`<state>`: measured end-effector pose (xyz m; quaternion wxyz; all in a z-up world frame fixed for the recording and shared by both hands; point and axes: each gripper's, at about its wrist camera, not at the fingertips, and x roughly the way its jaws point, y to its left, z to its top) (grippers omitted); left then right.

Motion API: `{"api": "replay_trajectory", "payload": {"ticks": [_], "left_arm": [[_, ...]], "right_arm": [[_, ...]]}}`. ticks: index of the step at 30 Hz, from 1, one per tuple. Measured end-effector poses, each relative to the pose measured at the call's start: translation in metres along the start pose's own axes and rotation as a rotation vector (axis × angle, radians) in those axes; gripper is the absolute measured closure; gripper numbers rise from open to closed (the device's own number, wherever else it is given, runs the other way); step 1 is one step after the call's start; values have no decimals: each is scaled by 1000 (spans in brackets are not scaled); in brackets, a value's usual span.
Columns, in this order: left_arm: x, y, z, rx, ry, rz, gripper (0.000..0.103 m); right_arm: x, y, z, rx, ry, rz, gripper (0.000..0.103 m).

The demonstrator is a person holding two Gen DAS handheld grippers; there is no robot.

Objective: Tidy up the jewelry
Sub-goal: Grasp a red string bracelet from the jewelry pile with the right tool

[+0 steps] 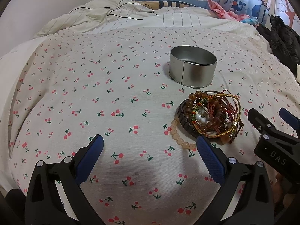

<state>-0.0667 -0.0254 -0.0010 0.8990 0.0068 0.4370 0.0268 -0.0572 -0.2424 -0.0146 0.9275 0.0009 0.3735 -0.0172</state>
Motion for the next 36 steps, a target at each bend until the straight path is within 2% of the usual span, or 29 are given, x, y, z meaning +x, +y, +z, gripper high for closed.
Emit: {"api": "replay_trajectory", "payload": {"ticks": [11,15,18,23,28,30,32,35,36], "left_arm": [[2,5,-1,-13,4,5,7],[8,22,-4,-69,29,-30,7],[12,32,-6,-92,43,-28,7],[15,40,-5,-93,40,-48,7],[17,38,0,-36,25,-83,7],[19,38,0,-28,24,-100,7],[23,40,1,-41,38,-126,7],[29,44,2,-63,54,-150,7],[29,45,3,-66,52,-152,7]], "right_arm": [[3,3,0,-19,10,9,7],[4,6,0,-38,6,24,7],[2,7,1,-40,-1,40,7],[6,12,7,-56,9,91,7],[11,16,15,-49,19,181,7],[14,20,17,-61,24,219,11],[18,25,19,-80,38,240,31],[26,29,18,-80,77,269,45],[28,28,18,-73,86,275,46]]}}
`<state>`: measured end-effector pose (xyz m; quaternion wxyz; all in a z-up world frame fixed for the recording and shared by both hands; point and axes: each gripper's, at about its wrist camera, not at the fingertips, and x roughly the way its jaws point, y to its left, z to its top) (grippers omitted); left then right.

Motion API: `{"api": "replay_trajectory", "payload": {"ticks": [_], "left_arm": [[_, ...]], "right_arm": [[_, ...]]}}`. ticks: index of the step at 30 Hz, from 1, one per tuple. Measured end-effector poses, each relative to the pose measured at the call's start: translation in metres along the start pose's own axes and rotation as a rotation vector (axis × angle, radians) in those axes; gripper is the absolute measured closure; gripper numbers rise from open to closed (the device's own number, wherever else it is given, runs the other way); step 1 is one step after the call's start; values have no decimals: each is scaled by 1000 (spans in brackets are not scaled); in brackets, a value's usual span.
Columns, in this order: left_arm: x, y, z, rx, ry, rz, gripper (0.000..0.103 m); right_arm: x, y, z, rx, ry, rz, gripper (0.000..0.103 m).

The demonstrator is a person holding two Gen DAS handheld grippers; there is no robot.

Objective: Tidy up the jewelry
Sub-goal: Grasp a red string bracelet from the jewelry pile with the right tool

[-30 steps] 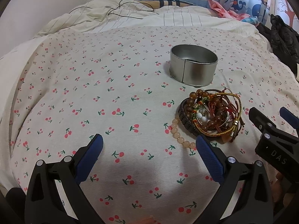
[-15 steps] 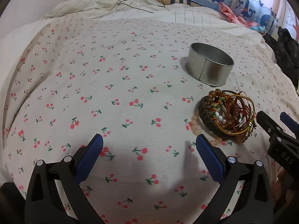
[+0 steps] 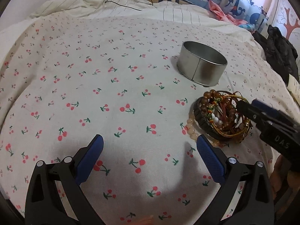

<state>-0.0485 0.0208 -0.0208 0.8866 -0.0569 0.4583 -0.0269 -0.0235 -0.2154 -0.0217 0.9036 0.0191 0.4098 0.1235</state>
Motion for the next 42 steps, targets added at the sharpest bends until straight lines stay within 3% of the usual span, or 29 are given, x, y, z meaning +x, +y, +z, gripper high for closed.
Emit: {"api": "replay_trajectory", "payload": {"ticks": [3,6,8,11,23,27,34,36,37,38,39,42], "left_arm": [[2,5,0,-17,-5,-22,7],[4,6,0,-21,-5,-28,7],[3,6,0,-14,-10,-28,7],[4,5,-2,-6,-11,-29,8],[16,1,-6,31,30,-7,7],[17,1,-6,31,25,-7,7],[18,0,-7,48,12,6,7],[18,-1,-8,49,9,9,7],[18,-2,-8,51,7,12,7],[19,-3,-8,53,6,15,7],[19,-3,-8,55,5,18,7],[19,-3,-9,57,3,21,7]], "right_arm": [[2,-4,0,25,8,28,54],[4,-8,-1,57,20,82,70],[5,-10,-1,75,25,124,88],[-3,-9,0,69,-8,119,96],[-19,-20,4,109,-21,192,98],[-13,-23,5,97,25,177,98],[-26,-33,8,134,-3,216,98],[-19,-32,9,92,59,178,96],[-16,-35,8,85,70,157,79],[-14,-38,7,83,67,124,48],[-16,-41,7,86,46,96,41],[-23,-38,15,40,4,100,38]]}}
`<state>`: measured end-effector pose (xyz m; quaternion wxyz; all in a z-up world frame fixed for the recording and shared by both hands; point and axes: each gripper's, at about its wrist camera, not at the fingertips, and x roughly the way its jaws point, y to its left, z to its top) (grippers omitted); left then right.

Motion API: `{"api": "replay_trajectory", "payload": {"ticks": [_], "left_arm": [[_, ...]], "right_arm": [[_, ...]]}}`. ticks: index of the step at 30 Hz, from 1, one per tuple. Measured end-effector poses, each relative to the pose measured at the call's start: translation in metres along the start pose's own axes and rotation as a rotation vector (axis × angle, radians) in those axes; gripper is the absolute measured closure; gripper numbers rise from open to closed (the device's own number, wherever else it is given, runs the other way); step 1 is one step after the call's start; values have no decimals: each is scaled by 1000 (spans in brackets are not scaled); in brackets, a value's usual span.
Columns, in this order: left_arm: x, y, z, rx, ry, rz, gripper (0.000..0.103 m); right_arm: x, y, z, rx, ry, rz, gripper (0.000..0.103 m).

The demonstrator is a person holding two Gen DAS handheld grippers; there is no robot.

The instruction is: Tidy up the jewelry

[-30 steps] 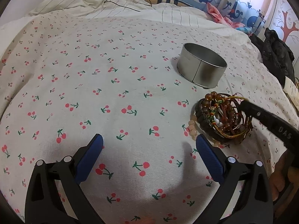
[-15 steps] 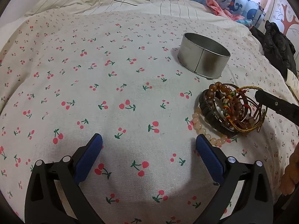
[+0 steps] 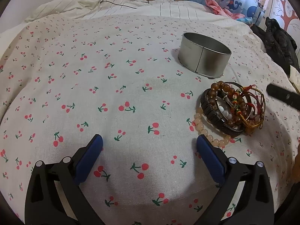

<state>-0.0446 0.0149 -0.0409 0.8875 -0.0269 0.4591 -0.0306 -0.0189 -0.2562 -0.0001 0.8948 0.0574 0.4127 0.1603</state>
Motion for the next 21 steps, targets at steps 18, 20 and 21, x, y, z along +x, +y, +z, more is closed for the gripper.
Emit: {"api": "replay_trajectory", "payload": {"ticks": [18,20,21], "left_arm": [[1,-1,1,1,-3,-2,7],[1,0,1,0,-3,-2,7],[1,-1,1,1,-3,0,7]], "right_arm": [[-46,3,17,-124,-141,258,102],[-61,-7,17,-80,-195,314,102],[-69,-17,16,-42,-222,326,102]]}}
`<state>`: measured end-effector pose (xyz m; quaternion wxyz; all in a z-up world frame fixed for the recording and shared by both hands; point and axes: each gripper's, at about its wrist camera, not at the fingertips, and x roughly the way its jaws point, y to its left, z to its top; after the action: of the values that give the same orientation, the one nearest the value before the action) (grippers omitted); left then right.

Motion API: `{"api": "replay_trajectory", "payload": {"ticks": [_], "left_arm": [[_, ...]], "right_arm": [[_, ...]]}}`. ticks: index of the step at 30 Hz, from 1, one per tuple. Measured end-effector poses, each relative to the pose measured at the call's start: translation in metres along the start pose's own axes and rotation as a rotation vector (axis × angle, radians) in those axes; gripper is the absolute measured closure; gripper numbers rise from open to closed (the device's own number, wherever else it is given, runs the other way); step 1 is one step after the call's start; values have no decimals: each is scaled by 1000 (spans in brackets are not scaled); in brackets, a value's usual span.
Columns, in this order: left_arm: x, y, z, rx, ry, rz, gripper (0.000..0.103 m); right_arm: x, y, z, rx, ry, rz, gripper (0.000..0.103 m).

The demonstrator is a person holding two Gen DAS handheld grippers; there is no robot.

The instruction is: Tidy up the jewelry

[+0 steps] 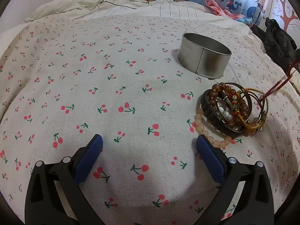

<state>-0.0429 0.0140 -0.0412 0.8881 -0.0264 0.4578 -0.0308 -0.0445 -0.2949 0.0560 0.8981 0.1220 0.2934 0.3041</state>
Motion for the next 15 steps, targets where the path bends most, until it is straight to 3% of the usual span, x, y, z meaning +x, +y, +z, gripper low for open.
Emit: {"api": "replay_trajectory", "payload": {"ticks": [3,6,9,12,15], "left_arm": [[-7,3,1,-17,-16,-22,7],[-23,6,2,-51,-66,-103,8],[-40,-16,5,28,-121,-156,7],[-43,-53,13,162,-126,-233,7],[-40,-72,19,201,-116,-293,7]], "right_arm": [[-16,-13,4,84,-56,18,102],[-22,-31,4,164,-72,5,102],[-22,-40,3,217,-64,-10,102],[-16,-44,-1,243,-36,-17,102],[-19,-46,-2,246,-44,-18,102]]}}
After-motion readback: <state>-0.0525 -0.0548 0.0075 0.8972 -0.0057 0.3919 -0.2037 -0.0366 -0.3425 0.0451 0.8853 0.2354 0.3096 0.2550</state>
